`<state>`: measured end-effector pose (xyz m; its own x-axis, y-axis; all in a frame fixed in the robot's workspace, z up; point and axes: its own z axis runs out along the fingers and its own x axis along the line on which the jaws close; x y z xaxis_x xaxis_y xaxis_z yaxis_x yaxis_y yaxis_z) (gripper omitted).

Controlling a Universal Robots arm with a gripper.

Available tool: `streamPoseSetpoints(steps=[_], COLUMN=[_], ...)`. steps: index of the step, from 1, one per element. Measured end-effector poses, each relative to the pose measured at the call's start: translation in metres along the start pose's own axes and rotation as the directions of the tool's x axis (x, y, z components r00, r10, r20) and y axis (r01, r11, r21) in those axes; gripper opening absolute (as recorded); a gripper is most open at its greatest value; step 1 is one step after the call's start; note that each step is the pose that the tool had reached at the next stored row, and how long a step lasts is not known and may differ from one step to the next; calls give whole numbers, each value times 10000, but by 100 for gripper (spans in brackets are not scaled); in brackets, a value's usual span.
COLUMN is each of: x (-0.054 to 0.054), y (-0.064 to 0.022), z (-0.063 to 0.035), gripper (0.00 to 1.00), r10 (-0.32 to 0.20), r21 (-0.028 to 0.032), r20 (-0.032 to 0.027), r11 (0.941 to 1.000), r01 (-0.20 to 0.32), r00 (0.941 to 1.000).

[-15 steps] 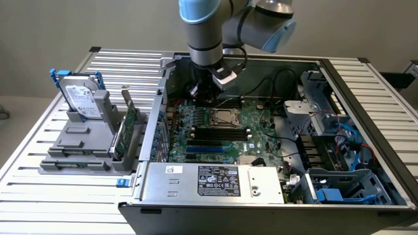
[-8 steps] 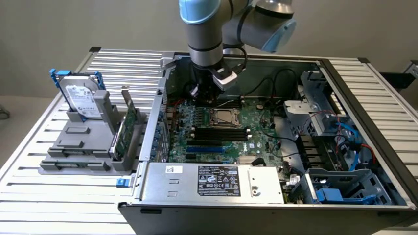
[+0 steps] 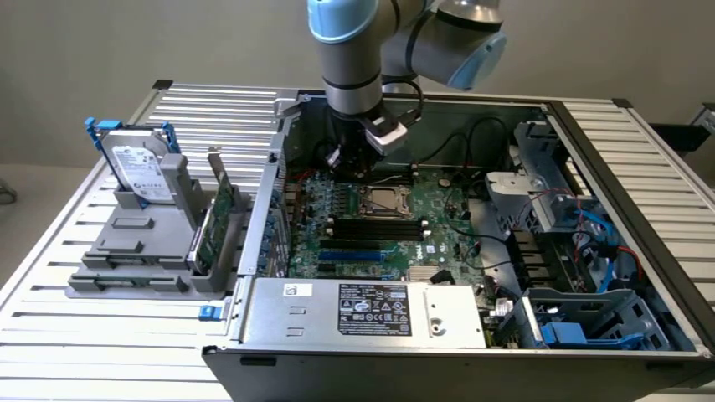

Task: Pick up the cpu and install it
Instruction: 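Install the first cpu locking lever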

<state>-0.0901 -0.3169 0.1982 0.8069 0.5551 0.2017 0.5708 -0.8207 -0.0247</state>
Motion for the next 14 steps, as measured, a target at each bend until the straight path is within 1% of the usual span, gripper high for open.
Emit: streamPoseSetpoints(steps=[4,11,14], x=[5,9,15], y=[3,5,8], z=[11,10,11], gripper=[11,11,11], r10=[-75,-115,-125], r21=[-13,-73,-85], r20=[1,51,60], r11=[10000,9999,9999], r01=[75,115,126], r00=[10000,9999,9999])
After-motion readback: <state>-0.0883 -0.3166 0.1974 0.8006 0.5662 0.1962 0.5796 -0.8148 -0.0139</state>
